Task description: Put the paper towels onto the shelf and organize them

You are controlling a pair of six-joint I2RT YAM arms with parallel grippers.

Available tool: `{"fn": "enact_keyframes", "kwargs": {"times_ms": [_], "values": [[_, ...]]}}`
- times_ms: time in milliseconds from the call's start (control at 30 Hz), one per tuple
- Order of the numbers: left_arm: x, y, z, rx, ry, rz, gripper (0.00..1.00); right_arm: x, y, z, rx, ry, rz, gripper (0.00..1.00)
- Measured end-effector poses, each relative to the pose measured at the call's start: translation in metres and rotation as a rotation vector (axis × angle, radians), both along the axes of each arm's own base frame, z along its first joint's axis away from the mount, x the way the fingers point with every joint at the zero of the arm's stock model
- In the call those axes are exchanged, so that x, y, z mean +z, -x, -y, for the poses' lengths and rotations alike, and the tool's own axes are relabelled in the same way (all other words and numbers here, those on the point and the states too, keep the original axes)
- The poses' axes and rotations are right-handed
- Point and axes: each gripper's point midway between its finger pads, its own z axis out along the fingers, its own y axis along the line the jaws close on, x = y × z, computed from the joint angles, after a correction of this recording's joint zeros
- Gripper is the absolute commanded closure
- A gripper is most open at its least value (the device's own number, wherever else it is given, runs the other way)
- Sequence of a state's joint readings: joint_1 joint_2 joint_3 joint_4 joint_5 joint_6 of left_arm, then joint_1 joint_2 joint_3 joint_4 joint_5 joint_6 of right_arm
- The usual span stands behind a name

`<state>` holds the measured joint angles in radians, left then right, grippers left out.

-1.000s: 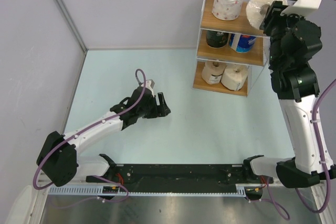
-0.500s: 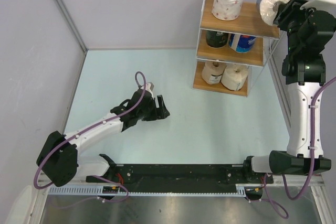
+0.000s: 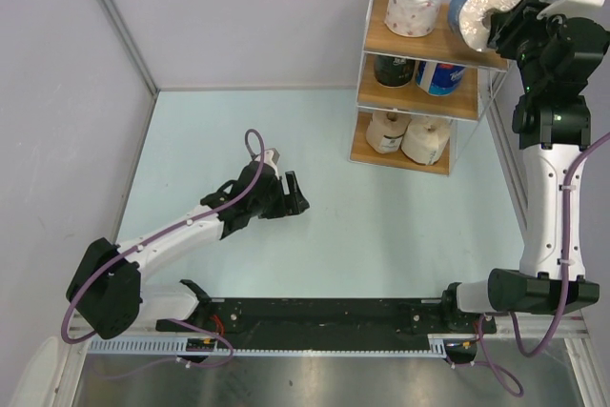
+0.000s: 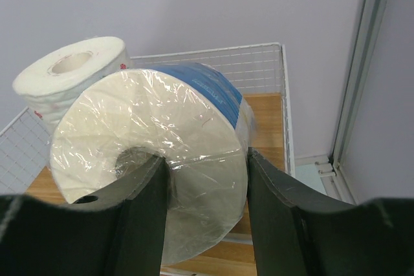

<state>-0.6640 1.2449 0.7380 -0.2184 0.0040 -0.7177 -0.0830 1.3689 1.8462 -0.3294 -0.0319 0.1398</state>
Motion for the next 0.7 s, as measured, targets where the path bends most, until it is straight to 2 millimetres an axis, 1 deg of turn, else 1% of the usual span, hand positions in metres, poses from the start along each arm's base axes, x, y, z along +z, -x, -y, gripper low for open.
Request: {"fn": "enact_keyframes", "kwargs": {"times_ms": [200,433,567,700], "values": [[0.000,0.000,0.000,0.000,0.000,0.000,0.19,-0.005,-0.003,-0.003,0.021,-0.022,-0.005,0.52],[0.000,0.000,0.000,0.000,0.001,0.001,0.20,-0.011,-0.005,-0.005,0.031,-0.027,-0.018,0.41],[-0.001,0.000,0.000,0.000,0.003,0.003,0.20,-0.005,-0.005,-0.005,0.031,-0.025,0.005,0.33],[0.000,-0.001,0.001,-0.001,0.007,0.006,0.20,0.002,-0.005,-0.005,0.032,-0.025,0.035,0.29]]}}
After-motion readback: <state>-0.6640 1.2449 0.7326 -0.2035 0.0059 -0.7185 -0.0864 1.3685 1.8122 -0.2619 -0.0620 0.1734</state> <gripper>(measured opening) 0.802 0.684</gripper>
